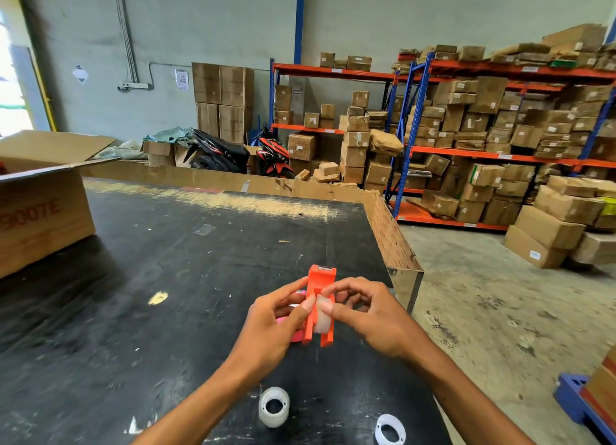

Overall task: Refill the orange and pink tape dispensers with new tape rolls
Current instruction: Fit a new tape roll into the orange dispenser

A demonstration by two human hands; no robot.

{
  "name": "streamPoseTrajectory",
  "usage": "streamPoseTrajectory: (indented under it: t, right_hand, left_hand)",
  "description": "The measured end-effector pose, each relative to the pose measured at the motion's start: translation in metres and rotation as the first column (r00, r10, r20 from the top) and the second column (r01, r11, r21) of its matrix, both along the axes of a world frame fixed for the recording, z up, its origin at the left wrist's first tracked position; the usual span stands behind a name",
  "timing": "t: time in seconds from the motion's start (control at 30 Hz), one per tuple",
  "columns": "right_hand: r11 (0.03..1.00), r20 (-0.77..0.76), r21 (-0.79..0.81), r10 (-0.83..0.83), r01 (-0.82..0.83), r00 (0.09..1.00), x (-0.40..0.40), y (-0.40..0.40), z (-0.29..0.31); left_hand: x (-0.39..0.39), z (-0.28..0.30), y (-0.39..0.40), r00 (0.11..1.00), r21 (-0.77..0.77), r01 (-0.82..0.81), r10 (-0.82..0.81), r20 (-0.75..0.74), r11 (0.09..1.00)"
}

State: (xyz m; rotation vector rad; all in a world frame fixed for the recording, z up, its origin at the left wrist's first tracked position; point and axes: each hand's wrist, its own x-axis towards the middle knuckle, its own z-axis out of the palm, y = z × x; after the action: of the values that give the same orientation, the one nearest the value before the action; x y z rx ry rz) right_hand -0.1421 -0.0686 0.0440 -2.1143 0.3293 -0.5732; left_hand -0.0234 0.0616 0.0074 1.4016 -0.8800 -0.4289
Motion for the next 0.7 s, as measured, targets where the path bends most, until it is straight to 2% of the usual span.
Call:
streamPoseTrajectory:
  t: [0.23, 0.37, 0.63, 0.7]
  right_hand:
    - [0.999, -0.014, -0.012, 0.035, -0.035, 0.999, -0.001, 0.001, 0.001]
    - [0.999, 0.054, -0.045, 0.022, -0.020, 0.998, -0.002, 0.002, 0.002]
    - [0.994, 0.165, -0.108, -0.013, 0.031, 0.986, 0.002, -0.002, 0.016]
    - [0.998, 0.186, -0.064, -0.017, 0.030, 0.982, 0.004, -0.005, 0.023]
  left_hand:
    - [-0.002, 0.002, 0.007, 0.998, -0.012, 0.004, -0.003, 0.066, 1.000]
    - [-0.004, 0.000, 0.007, 0.999, -0.020, 0.005, -0.004, 0.038, 1.000]
    - [-0.005, 0.001, 0.011, 0.995, -0.003, 0.036, -0.035, 0.094, 0.999]
    - [-0.005, 0.001, 0.012, 0.993, -0.001, 0.047, -0.047, 0.111, 0.999]
